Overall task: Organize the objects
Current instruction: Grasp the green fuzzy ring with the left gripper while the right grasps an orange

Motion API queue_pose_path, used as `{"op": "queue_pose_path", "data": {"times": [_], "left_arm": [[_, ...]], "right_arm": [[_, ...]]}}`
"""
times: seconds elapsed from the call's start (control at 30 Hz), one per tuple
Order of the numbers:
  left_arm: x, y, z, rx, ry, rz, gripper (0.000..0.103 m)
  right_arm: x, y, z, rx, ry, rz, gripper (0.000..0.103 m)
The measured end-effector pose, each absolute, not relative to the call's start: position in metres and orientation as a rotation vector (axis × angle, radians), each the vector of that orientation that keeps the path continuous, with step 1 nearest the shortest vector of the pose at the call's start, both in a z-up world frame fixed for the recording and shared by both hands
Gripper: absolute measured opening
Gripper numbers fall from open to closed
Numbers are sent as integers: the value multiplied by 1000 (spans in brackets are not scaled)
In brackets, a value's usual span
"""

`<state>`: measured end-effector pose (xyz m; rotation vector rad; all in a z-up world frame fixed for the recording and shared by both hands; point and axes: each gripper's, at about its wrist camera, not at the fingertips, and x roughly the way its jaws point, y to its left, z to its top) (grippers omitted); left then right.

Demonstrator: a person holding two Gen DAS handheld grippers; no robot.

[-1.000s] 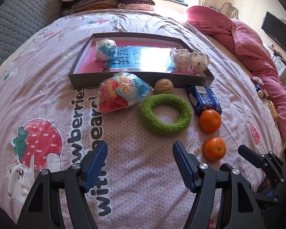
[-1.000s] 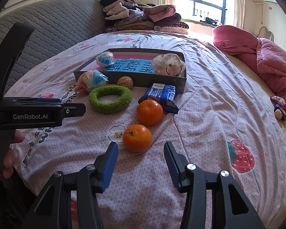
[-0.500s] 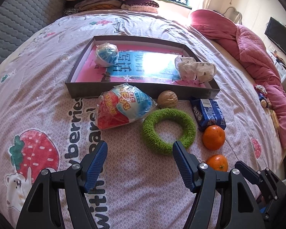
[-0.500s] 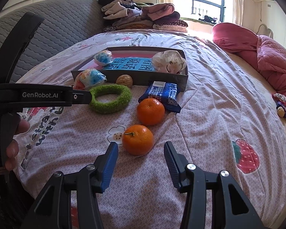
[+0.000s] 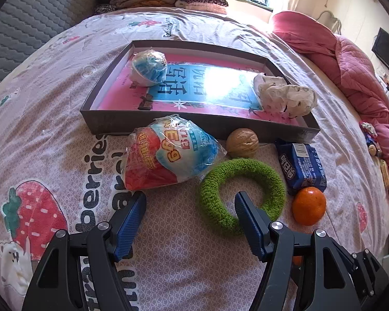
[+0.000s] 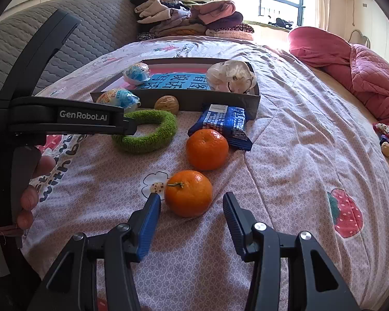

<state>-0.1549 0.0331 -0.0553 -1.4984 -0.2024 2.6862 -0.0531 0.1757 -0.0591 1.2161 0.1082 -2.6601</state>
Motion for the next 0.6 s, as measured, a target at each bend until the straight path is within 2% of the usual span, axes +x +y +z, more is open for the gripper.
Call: {"op": "queue_pose_path", "data": {"times": [0.37,0.47,0.6], "left_arm": [[-165,34,-65,-1535,-225,2692,69],[-165,35,-65,-1530,-225,2690,64],[-164,36,-64,-1516,-235,2686,50]], "right_arm": [[-59,176,-64,1230,84,-2667,50],[-61,174,-65,1223,75,-2669,50],[-63,174,-65,1217,56,-2662,50]]}}
